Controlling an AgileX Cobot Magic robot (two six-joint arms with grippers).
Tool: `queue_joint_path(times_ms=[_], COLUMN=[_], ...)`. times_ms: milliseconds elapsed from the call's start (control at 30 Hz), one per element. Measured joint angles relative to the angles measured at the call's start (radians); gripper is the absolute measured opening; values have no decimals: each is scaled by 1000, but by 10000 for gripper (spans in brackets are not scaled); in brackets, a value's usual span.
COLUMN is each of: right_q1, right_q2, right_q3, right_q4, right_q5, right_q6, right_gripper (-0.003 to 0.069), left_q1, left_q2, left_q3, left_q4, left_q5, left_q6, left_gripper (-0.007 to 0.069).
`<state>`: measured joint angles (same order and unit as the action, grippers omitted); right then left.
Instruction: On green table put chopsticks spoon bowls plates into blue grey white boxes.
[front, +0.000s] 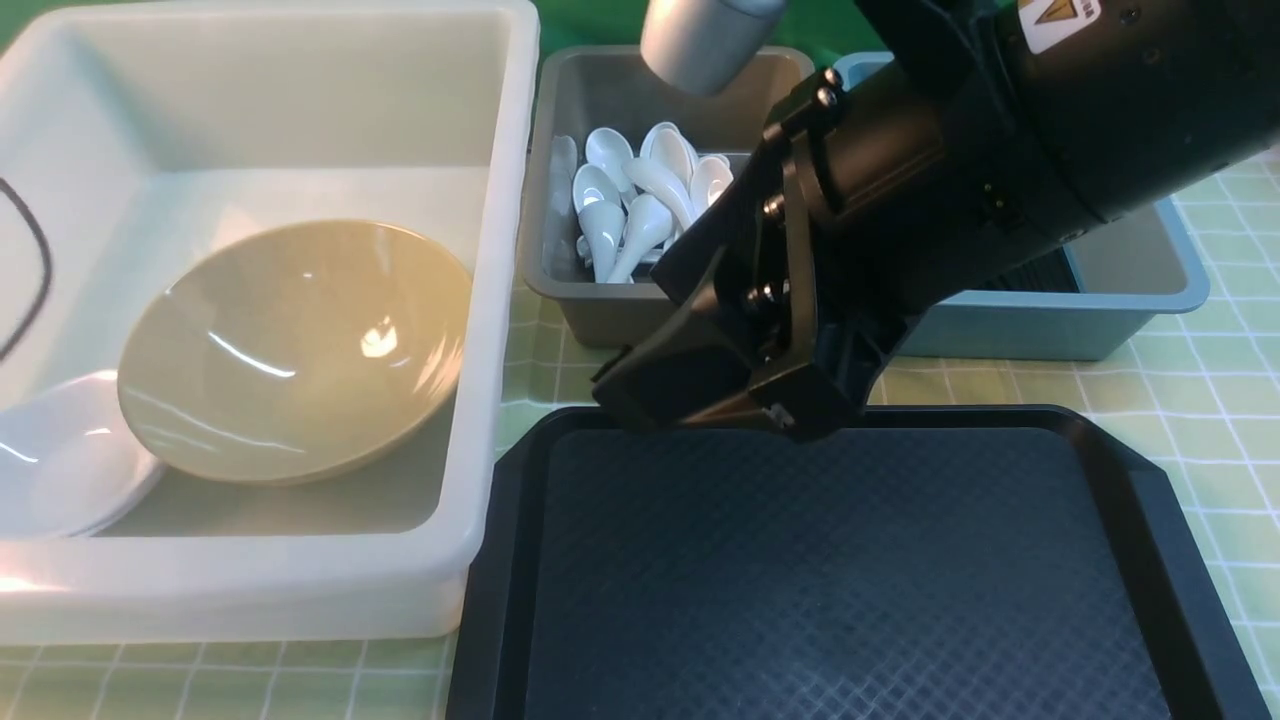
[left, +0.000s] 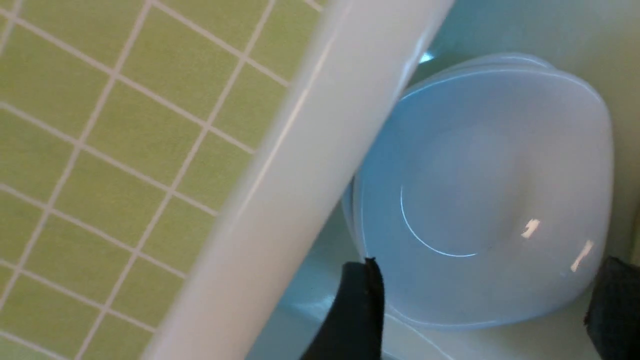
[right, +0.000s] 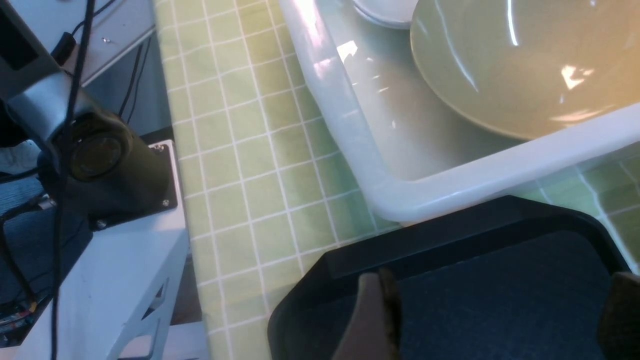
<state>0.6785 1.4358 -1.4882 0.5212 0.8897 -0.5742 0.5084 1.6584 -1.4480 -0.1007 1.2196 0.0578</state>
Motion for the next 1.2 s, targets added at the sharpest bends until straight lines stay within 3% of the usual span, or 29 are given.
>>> queue_joint_path(times_ms=[167, 300, 433, 500, 567, 633, 667, 767, 867, 1000, 1200], right_q1=[-24, -112, -226, -271, -295, -302, -304, -301, -288, -279, -279], right_q2=[0, 0, -3, -21, -51, -86, -123, -215, -350, -584, -885], right_q3=[0, 0, 3, 22, 54, 92, 133, 238, 381, 614, 942], right_q4=[-50, -61, -69, -73, -77, -80, -80, -80, -80, -73, -70], right_q5=[8, 50, 114, 122, 119, 107, 90, 25, -78, -275, -490], right_q6=[13, 38, 71, 104, 131, 152, 167, 186, 173, 68, 51], right_gripper=[544, 449, 235, 111, 54, 35, 29, 25, 25, 25, 25], left_q1=[-69, -233, -453, -561, -637, -682, -721, -755, -758, -756, -756], left_q2=[-156, -275, -356, -371, -378, -390, -410, -484, -583, -793, -1106], left_q3=[0, 0, 0, 0, 4, 19, 48, 115, 204, 402, 679], left_q4=[-108, -234, -284, -287, -286, -286, -287, -287, -267, -228, -316], left_q5=[8, 10, 26, 32, 36, 35, 34, 23, 11, -34, -94], left_q6=[84, 193, 223, 237, 241, 241, 241, 241, 222, 99, -4], left_gripper=[594, 584, 477, 381, 259, 167, 75, 11, -1, -1, -1])
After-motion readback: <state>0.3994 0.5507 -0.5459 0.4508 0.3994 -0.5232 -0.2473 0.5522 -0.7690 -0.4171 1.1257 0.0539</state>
